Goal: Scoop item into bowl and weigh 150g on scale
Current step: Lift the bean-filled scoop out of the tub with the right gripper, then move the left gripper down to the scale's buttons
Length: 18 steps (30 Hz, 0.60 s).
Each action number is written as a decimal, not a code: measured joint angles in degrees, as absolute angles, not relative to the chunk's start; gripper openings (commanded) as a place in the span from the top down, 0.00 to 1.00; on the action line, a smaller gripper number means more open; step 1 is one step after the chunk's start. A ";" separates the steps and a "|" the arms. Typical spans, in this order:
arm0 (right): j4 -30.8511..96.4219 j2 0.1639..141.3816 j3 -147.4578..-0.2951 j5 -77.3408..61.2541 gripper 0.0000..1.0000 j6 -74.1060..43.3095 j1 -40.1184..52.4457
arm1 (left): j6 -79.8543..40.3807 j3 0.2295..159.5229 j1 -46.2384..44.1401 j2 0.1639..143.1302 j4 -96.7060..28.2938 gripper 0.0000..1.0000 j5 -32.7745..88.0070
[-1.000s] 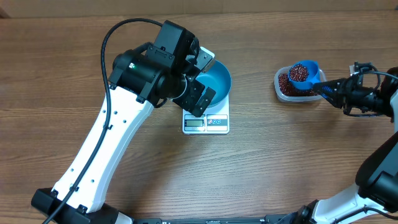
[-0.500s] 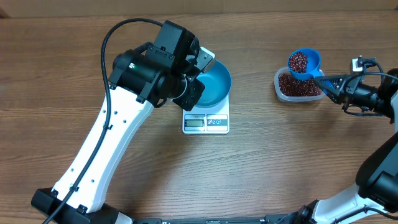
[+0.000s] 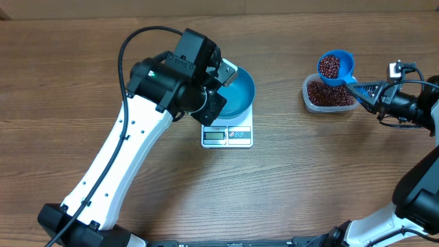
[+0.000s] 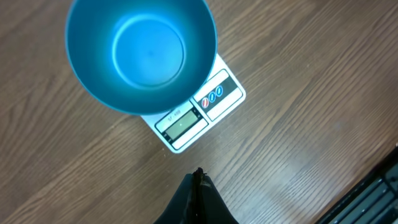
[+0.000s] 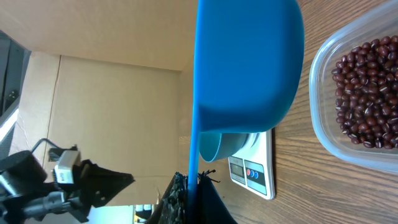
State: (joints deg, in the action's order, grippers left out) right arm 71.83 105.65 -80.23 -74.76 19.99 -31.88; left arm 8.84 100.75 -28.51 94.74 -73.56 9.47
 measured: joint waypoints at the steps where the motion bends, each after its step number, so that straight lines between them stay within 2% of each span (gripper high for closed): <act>1: 71.79 105.67 -80.23 -74.78 0.96 20.01 -31.88 | 9.06 100.03 -28.64 94.76 -72.95 0.96 9.45; 11: 71.81 105.65 -80.23 -74.76 0.96 20.16 -31.88 | 10.94 94.50 -33.56 94.85 -68.84 0.96 9.50; 18: 71.81 105.65 -80.23 -74.78 0.96 20.18 -31.88 | 11.03 91.29 -33.78 94.85 -66.06 0.96 9.47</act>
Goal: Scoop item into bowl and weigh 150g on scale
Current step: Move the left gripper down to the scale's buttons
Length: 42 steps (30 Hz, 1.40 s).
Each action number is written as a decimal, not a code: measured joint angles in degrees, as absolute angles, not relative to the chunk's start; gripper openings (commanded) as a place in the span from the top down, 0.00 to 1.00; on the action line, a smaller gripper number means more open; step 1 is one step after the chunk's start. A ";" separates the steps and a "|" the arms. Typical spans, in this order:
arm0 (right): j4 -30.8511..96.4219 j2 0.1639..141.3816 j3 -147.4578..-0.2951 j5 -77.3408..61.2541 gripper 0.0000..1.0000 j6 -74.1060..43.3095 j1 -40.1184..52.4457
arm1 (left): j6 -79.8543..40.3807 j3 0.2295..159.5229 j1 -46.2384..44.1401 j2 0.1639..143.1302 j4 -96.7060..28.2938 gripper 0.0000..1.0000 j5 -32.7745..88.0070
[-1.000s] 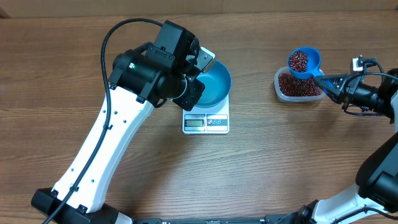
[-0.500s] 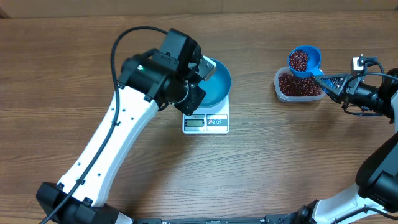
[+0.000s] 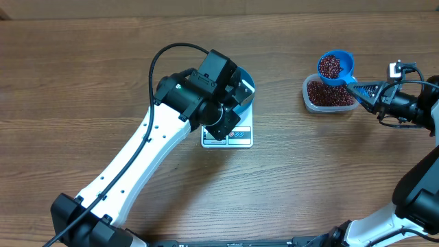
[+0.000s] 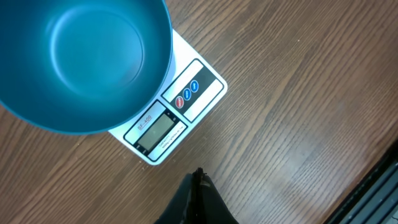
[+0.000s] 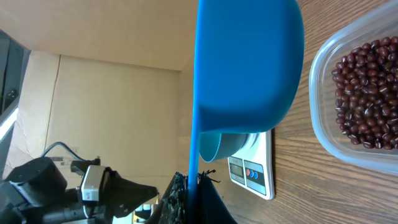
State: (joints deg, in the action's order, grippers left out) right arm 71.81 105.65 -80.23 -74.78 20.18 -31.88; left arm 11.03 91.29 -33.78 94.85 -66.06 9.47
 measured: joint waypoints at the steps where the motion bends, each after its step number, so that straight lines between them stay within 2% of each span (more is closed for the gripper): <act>1: 71.81 105.65 -80.23 -74.78 0.96 20.16 -31.88 | 11.09 90.37 -33.78 94.85 -65.08 0.96 9.45; 26: 71.83 105.65 -80.20 -74.76 0.96 20.23 -31.88 | 14.17 70.59 -37.15 94.85 -40.86 0.96 7.64; 42: 71.81 105.65 -80.18 -74.78 0.96 20.18 -31.88 | 14.92 68.47 -37.15 94.85 -34.81 0.96 7.46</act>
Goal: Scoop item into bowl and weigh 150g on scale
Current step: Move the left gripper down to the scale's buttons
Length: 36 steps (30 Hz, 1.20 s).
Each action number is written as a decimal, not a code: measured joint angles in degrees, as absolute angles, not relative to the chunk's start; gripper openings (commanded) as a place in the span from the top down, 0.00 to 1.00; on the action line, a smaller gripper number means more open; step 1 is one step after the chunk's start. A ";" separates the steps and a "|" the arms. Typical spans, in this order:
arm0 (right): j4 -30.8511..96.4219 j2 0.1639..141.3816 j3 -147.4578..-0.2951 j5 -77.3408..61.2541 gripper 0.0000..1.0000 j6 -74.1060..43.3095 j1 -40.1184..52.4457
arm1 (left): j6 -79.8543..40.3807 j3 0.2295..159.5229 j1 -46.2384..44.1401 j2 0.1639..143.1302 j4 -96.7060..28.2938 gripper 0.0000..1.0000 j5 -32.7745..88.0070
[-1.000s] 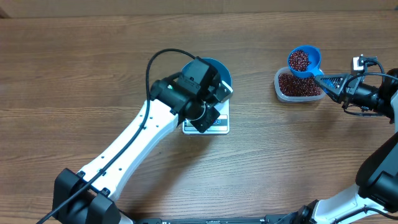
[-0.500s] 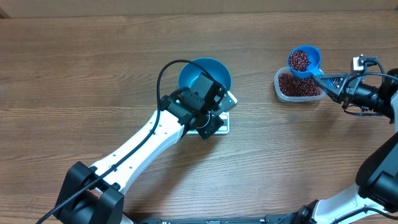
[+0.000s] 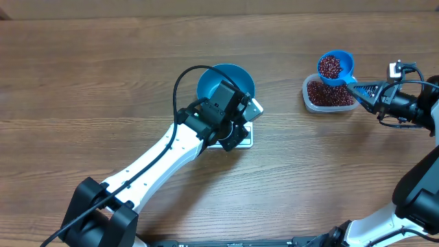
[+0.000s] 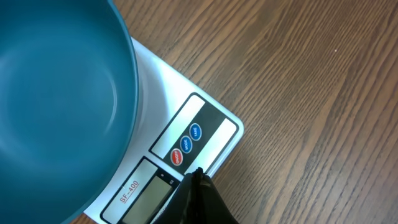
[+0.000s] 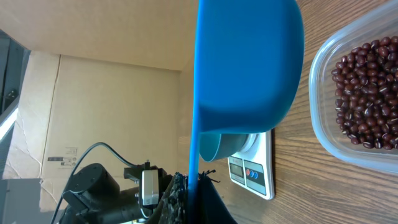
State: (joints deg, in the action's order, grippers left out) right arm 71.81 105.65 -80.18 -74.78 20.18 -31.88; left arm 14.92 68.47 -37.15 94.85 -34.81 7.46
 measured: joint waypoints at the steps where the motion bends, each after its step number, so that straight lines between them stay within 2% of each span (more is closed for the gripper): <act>1: 71.83 105.67 -80.18 -74.78 0.96 20.18 -31.88 | 15.11 68.18 -37.15 94.85 -34.54 0.96 7.46; 26: 71.85 105.65 -80.18 -74.78 0.96 20.18 -31.88 | 16.99 54.30 -37.15 94.85 -15.51 0.96 7.27; 36: 71.85 105.67 -80.18 -74.76 0.96 20.25 -31.88 | 18.22 52.73 -37.15 94.85 -12.95 0.96 7.27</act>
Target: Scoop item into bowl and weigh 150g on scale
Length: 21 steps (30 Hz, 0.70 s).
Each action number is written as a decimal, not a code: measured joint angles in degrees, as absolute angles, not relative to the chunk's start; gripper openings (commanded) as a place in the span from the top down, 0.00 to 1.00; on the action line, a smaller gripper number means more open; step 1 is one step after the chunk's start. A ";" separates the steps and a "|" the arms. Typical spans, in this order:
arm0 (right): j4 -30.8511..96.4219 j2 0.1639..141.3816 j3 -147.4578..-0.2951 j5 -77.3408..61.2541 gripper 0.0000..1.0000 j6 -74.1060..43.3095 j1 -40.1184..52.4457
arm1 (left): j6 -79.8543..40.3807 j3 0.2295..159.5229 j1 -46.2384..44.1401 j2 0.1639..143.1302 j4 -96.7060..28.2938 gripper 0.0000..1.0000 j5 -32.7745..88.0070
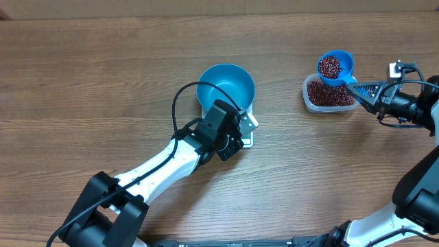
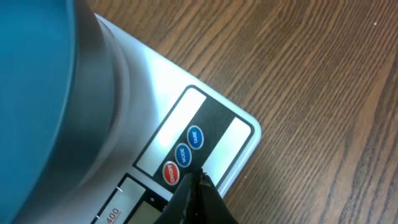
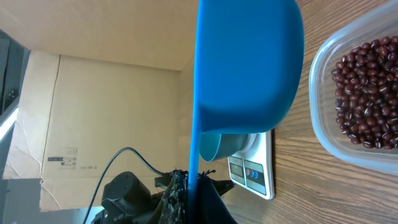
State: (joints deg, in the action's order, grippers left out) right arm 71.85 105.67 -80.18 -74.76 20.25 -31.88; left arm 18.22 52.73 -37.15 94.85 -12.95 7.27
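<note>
An empty blue bowl (image 1: 226, 88) sits on the white scale (image 2: 219, 132). My left gripper (image 2: 198, 177) is shut with nothing in it. Its tips are low over the scale's button panel, between the red on/off button (image 2: 169, 172) and the blue mode button (image 2: 183, 154); whether they touch I cannot tell. The display (image 2: 118, 205) is partly hidden. My right gripper (image 3: 194, 182) is shut on the handle of a blue scoop (image 1: 335, 66) full of red beans, held level above the clear bean container (image 1: 329, 95).
The wooden table (image 1: 103, 75) stretches around the scale. The left arm (image 1: 164, 165) runs from the front left up to the scale. A cardboard wall (image 3: 93, 112) stands behind the table in the right wrist view.
My left gripper has come lower and closer to the scale's buttons, its tips now right at the panel. In the overhead view it has slid toward the scale's front. The right arm and scoop are unchanged.
My shut left gripper was first high beside the bowl, then over the scale's front, then close above the display and buttons, and now sits at the button panel. All the while my right gripper held the bean-filled scoop still above the container.
</note>
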 measured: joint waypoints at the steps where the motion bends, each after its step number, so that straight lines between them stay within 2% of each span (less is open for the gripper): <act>1: 71.81 105.67 -80.18 -74.76 0.96 20.18 -31.88 | 18.22 52.73 -37.15 94.85 -12.78 0.96 7.27; 21: 71.83 105.65 -80.18 -74.54 0.96 20.23 -31.88 | 18.24 52.53 -37.12 99.77 -9.56 0.96 6.42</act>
State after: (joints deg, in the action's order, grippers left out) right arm 71.83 105.65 -80.18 -74.54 20.23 -31.88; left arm 18.24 52.53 -37.12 99.77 -9.56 6.42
